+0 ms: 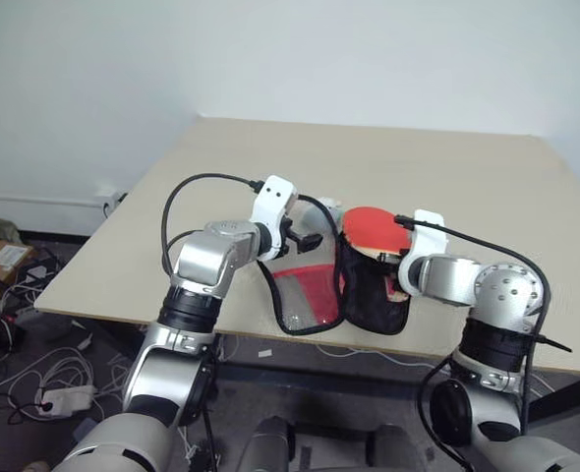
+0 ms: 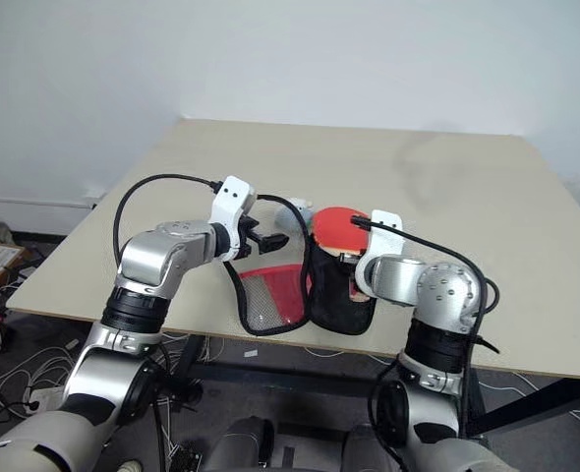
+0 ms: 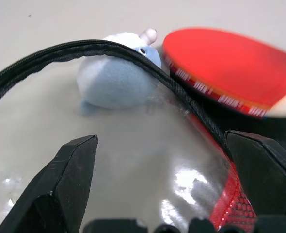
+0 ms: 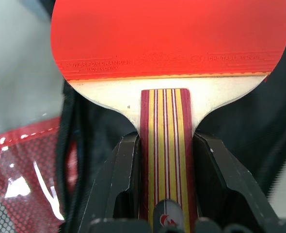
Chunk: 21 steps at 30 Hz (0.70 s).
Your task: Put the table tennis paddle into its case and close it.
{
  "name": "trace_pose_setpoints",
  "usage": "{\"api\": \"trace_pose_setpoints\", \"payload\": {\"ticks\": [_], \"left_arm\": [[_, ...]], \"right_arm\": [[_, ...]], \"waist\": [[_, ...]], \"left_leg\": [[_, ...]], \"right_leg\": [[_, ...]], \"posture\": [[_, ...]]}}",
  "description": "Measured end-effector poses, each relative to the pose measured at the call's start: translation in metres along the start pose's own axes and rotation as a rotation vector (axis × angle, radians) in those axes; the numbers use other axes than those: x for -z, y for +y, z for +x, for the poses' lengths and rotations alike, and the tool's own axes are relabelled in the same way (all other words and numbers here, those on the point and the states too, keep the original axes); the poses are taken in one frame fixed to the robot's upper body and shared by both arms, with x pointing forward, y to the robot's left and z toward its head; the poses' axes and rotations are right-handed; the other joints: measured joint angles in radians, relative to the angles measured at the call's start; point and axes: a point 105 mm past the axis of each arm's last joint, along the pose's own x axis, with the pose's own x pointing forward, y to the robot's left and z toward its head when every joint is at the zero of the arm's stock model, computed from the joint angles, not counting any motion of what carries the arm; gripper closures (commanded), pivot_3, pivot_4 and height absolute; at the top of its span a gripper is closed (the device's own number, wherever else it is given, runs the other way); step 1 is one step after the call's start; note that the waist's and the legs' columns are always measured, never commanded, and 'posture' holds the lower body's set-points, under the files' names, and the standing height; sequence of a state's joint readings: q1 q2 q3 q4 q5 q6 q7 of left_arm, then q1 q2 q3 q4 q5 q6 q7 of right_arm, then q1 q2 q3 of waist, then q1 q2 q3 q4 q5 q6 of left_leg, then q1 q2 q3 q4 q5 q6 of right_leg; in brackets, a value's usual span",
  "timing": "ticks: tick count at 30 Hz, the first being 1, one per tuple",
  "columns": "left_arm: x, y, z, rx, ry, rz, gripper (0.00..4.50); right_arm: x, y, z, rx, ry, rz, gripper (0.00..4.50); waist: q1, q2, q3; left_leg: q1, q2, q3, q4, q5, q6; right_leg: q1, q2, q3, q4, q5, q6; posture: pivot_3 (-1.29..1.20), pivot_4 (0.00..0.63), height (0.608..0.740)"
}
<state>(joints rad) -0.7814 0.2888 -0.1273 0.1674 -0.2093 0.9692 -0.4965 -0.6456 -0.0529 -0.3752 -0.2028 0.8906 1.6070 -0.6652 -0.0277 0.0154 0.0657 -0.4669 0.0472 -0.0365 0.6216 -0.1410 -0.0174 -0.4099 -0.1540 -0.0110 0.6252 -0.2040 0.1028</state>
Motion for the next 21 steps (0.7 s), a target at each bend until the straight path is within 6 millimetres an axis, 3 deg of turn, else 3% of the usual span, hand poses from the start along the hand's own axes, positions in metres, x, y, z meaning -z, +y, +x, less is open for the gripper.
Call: {"api": "trace_pose_setpoints", "payload": {"ticks": [5, 12, 21], "left_arm": [[0.001, -0.002, 0.001, 0.005, 0.004, 0.003, 0.0], [-0.002, -0.004, 0.004, 0.018, -0.003, 0.007, 0.0], [-0.002, -0.006, 0.006, 0.026, 0.0, 0.006, 0.0]], "right_arm": [[-0.004, -0.008, -0.009, -0.014, 0.004, -0.033, 3.23], [0.017, -0.016, -0.019, -0.058, 0.118, -0.102, 3.23], [0.025, -0.006, -0.018, 0.007, 0.191, 0.058, 3.23]], "waist": [[-0.001, 0.0, 0.0], [0.003, -0.001, 0.001], [0.005, -0.003, 0.002]], "left_leg": [[0.0, 0.0, 0.0, 0.0, 0.001, 0.002], [0.0, 0.0, 0.0, 0.001, 0.004, 0.007], [0.0, 0.0, 0.0, 0.003, 0.005, 0.008]], "right_leg": [[0.0, 0.0, 0.0, 0.0, -0.001, -0.002], [0.001, 0.0, 0.0, -0.001, -0.001, -0.002], [0.003, 0.0, 0.0, -0.002, -0.001, -0.003]], "posture": [[0.0, 0.0, 0.688], [0.0, 0.0, 0.688], [0.0, 0.0, 0.688]]}}
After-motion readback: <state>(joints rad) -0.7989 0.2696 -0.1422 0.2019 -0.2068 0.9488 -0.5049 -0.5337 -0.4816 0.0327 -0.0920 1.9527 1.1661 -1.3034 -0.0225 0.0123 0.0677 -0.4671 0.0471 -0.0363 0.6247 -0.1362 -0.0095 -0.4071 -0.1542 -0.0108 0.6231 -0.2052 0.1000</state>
